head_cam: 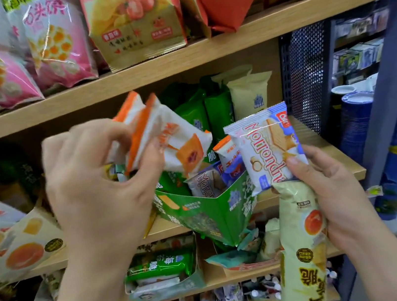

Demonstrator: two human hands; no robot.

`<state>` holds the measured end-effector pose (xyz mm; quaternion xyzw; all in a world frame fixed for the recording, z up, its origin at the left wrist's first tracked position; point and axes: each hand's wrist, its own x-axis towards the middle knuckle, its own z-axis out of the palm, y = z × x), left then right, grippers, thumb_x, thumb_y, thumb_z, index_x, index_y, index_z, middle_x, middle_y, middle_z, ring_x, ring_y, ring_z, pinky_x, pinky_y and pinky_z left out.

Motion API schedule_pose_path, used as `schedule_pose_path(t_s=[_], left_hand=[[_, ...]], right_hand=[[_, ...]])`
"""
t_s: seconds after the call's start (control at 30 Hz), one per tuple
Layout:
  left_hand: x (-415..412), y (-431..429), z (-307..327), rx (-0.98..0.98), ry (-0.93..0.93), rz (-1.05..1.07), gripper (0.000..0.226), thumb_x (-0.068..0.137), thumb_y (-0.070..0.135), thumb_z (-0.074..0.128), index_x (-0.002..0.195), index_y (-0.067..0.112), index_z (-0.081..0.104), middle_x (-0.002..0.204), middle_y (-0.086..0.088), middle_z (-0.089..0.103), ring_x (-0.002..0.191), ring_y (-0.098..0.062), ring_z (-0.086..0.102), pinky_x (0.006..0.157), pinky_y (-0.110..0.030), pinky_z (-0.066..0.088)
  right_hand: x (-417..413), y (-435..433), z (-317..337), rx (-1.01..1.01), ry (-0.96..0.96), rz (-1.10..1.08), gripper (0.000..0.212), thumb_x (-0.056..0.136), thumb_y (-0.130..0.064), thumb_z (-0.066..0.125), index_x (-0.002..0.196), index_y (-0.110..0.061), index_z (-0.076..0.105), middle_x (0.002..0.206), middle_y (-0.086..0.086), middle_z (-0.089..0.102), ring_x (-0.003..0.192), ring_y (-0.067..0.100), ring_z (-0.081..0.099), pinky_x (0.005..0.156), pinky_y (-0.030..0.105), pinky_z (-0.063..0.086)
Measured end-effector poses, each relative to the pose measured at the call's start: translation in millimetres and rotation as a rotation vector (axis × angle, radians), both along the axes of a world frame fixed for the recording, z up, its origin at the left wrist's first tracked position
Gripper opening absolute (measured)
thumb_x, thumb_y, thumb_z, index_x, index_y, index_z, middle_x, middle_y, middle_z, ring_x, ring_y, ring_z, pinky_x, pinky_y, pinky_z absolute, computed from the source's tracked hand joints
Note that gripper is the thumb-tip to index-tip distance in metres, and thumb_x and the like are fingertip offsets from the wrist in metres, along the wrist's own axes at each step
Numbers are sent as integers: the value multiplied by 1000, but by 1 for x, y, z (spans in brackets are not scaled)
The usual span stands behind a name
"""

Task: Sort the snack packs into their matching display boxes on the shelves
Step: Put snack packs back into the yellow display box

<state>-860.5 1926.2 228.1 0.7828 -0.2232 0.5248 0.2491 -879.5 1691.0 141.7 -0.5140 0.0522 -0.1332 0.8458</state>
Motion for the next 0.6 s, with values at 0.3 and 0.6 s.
schedule_pose_path(t_s=[0.3,0.6], left_hand=[[-2,3,-10,-632,249,-486,13,84,33,64,90,37,53,83,11,58,73,1,58,63,-15,48],[-15,-43,-33,-489,552,-732,19,82,22,74,89,30,58,81,8,66,69,-5,65,56,-20,53]], right_hand=[[-6,0,17,-592,-247,-91,47,97,1,52,89,-39,75,106,-6,72,97,-2,66,81,10,49],[-19,5,15,-813,-302,305,72,53,-93,58,112,-52,68,119,-19,58,116,-4,55,94,11,41]])
